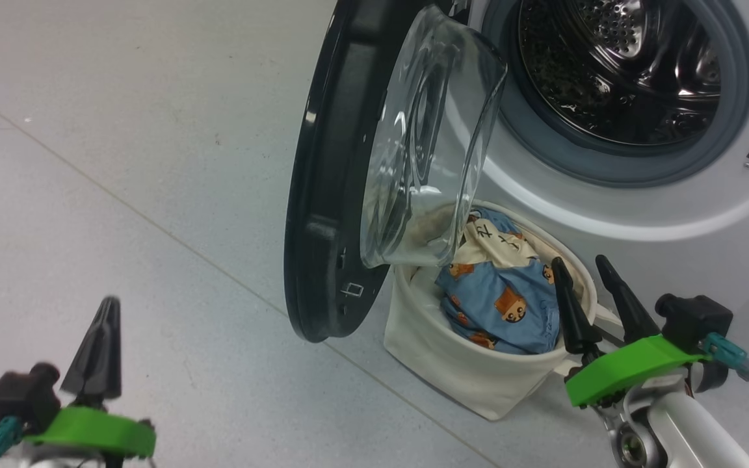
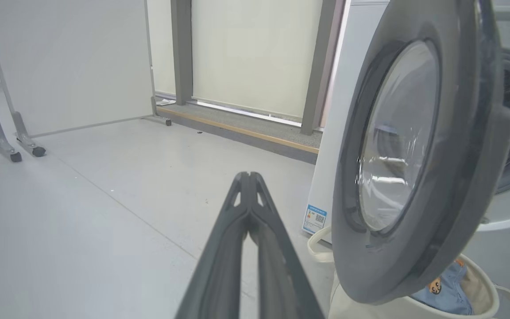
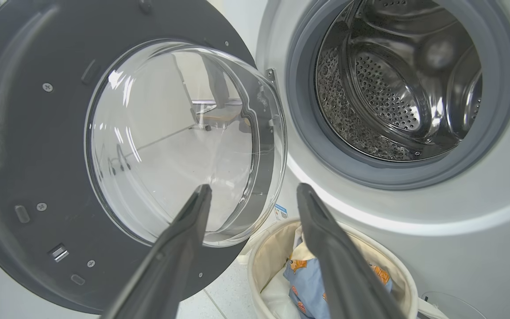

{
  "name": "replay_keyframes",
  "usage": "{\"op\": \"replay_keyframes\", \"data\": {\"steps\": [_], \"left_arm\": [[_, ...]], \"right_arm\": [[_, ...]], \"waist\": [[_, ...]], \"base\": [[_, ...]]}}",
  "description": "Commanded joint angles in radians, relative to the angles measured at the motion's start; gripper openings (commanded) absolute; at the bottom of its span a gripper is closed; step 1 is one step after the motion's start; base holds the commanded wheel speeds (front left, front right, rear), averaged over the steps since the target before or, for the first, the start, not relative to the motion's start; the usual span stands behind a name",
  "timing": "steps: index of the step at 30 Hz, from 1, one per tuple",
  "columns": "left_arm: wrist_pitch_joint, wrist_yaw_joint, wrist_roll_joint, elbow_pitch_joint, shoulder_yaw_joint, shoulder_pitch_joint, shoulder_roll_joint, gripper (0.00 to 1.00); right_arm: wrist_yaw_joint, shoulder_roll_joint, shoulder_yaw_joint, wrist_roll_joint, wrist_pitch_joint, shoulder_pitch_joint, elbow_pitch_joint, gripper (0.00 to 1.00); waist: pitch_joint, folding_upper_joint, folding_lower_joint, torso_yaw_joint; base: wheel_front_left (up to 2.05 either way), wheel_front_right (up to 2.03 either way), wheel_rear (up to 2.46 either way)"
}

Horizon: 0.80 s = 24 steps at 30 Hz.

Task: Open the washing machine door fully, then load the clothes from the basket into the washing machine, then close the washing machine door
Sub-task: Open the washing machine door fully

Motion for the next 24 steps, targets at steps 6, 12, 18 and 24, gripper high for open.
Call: {"op": "replay_keyframes", "data": {"steps": [6, 12, 18, 24], "left_arm": [[-0.012, -0.003, 0.018, -0.259, -0.064, -0.097, -0.049, 0.00], [-0.012, -0.005, 0.059, -0.390, -0.217, -0.144, -0.099, 0.00], [0.009, -0.007, 0.056, -0.251, -0.377, -0.174, -0.113, 0.00], [0.014, 0.000, 0.021, -0.093, -0.387, -0.223, -0.117, 0.00]], "right_arm": [[0.008, 0.006, -0.017, -0.002, -0.012, 0.001, -0.031, 1.00], [0.008, 0.016, -0.030, -0.001, -0.012, 0.020, -0.039, 1.00], [0.008, 0.020, -0.025, 0.001, -0.012, 0.019, -0.038, 1.00], [0.008, 0.015, -0.025, 0.003, -0.012, 0.015, -0.031, 1.00]], "waist": [[-0.008, 0.0000, 0.0000, -0.004], [-0.024, 0.0000, 0.0000, -0.023], [-0.019, 0.0000, 0.0000, -0.072], [-0.002, 0.0000, 0.0000, -0.117]], "base": [[0.00, 0.00, 0.00], [0.00, 0.00, 0.00], [0.00, 0.00, 0.00], [0.00, 0.00, 0.00]]}}
